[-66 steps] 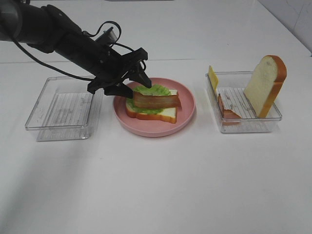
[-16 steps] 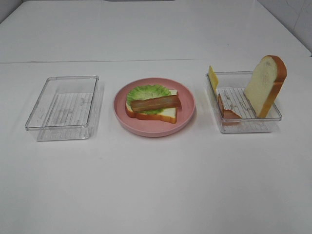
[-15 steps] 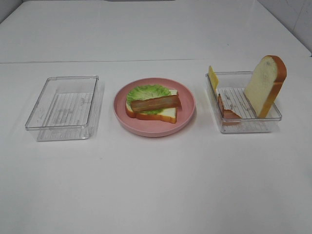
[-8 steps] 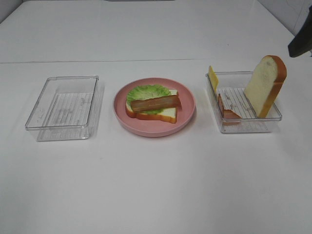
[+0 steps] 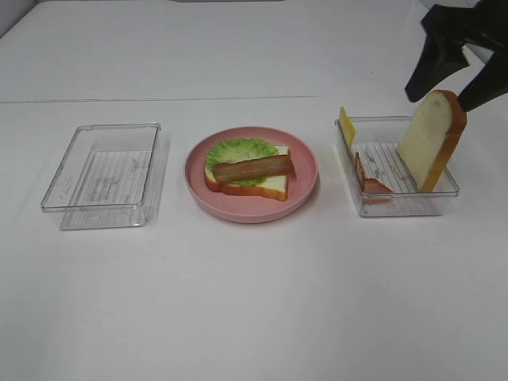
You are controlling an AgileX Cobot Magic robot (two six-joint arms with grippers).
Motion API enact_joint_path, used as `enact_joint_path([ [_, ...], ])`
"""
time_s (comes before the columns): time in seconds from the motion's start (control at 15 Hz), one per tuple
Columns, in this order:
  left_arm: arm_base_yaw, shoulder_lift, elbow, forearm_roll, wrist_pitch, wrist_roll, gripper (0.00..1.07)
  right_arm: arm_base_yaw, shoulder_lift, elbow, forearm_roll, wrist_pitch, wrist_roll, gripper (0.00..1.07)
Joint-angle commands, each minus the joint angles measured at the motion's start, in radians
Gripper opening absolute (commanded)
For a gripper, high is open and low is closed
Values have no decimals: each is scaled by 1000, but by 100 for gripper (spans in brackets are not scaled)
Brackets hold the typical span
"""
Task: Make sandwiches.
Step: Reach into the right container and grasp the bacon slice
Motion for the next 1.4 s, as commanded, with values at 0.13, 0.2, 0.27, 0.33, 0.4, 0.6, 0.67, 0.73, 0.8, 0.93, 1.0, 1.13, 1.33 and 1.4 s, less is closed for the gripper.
enact_joint_path([
  [0.13, 2, -19, 2, 3, -10, 0, 77, 143, 118, -78, -115, 38, 76, 64],
  [0.2, 2, -19, 2, 3, -10, 0, 77, 159, 140, -94, -126, 44, 92, 64],
  [0.27, 2, -19, 2, 3, -10, 0, 77, 197, 218, -154, -132, 84, 115, 63],
  [0.33, 2, -19, 2, 3, -10, 0, 77, 197, 243, -175, -125, 90, 126, 63],
  [0.4, 2, -19, 2, 3, -10, 0, 77, 196, 268, -190, -131, 89, 150, 63],
  [0.6, 2, -19, 2, 3, -10, 0, 77, 195, 316, -210, -201, 64, 211, 63],
  [0.67, 2, -19, 2, 3, -10, 0, 77, 195, 321, -210, -205, 52, 215, 63],
  [0.73, 2, -19, 2, 3, -10, 0, 77, 195, 333, -210, -204, 29, 217, 61],
  [0.8, 2, -19, 2, 3, -10, 0, 77, 195, 344, -210, -187, 11, 217, 60],
  [0.93, 2, -19, 2, 3, -10, 0, 77, 195, 366, -210, -182, -5, 217, 58],
  [1.0, 2, -19, 2, 3, -10, 0, 77, 195, 386, -210, -182, -4, 217, 58],
  [1.13, 2, -19, 2, 3, -10, 0, 77, 195, 394, -210, -176, -4, 217, 57],
  [1.33, 2, -19, 2, 3, -10, 0, 77, 195, 397, -210, -174, -5, 217, 53],
  [1.4, 2, -19, 2, 3, -10, 0, 77, 195, 398, -210, -174, -13, 217, 52],
])
